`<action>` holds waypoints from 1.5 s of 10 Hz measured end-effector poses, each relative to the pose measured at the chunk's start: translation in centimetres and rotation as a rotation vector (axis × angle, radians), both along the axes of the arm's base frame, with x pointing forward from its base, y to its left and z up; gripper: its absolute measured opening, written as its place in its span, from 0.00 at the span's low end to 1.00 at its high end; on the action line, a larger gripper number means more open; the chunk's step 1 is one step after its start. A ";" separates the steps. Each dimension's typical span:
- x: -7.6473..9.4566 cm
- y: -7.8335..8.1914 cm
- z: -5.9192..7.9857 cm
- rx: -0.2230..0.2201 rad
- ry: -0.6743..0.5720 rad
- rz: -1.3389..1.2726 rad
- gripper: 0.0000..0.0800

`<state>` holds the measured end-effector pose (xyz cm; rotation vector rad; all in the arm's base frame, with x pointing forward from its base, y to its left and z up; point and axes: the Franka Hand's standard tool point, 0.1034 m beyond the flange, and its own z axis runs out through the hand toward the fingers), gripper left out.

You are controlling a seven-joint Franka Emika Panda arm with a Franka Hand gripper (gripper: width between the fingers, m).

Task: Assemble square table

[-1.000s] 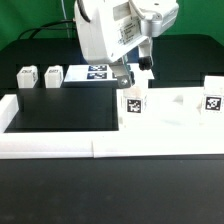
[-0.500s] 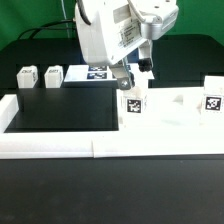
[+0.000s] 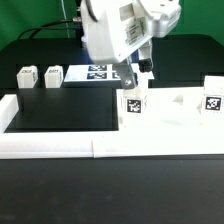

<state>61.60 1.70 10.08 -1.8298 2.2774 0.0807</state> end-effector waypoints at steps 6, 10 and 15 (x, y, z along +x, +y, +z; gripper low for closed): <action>-0.1 -0.7 0.6 -0.094 -0.129 0.616 0.81; -1.1 -0.3 0.1 -0.150 -0.183 1.020 0.81; -1.8 -1.2 -0.6 -0.248 -0.219 1.640 0.81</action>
Offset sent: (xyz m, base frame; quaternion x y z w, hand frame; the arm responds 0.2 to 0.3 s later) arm 0.0000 0.0000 0.0000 0.0000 0.0000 -0.1296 0.9916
